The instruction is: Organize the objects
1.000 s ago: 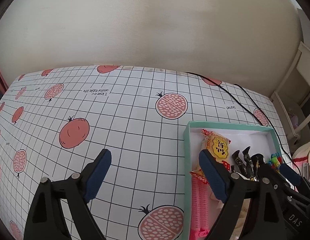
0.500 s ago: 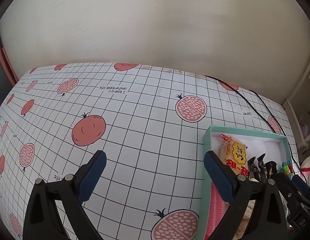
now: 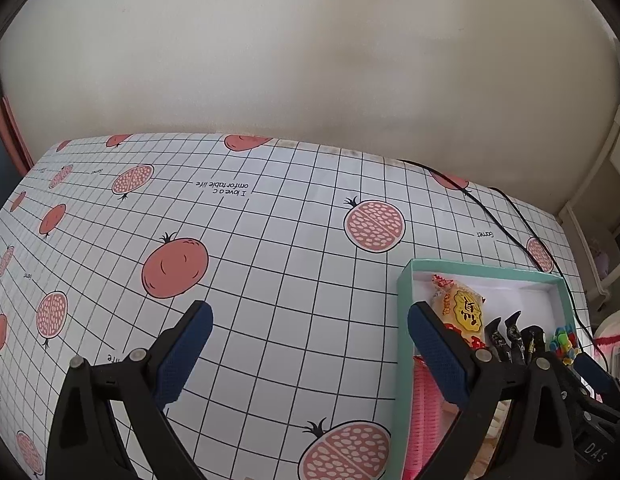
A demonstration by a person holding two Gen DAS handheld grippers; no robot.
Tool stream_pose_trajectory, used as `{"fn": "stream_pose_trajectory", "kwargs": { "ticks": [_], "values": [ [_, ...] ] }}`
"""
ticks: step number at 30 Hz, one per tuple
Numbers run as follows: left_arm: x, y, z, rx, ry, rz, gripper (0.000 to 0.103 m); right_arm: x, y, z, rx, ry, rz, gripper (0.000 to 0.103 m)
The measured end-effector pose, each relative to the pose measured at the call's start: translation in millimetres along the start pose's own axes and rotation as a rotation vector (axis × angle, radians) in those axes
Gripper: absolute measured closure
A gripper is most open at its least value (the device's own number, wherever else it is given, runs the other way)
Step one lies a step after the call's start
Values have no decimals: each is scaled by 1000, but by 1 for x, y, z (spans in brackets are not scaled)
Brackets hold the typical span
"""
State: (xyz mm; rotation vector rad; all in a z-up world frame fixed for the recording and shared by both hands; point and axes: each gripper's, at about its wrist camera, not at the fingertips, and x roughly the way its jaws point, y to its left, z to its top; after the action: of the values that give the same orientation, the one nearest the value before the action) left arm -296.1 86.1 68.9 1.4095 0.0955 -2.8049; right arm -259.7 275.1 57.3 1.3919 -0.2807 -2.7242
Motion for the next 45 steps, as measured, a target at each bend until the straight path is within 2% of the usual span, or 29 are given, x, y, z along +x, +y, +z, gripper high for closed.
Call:
{"fn": "stream_pose_trajectory", "kwargs": {
  "ticks": [11,23,36,42,45],
  "values": [
    [-27,4,-1,-26,2,-11,5,-19,7,-4,-16,8,-16,0],
    [-86,21,-21,-33,-7,-5,5,-83,23,-16,-42,-20,-25,0],
    [-159,31,-70,3,-98,-23,5,-165,32,-54,-73,-87,-35,0],
    [-180,42,-97,-1,-116,-55,5,-181,31,-82,-75,-90,-34,0],
    [-187,45,-109,11,-128,-43,5,-183,30,-94,-74,-87,-31,0]
  ]
}}
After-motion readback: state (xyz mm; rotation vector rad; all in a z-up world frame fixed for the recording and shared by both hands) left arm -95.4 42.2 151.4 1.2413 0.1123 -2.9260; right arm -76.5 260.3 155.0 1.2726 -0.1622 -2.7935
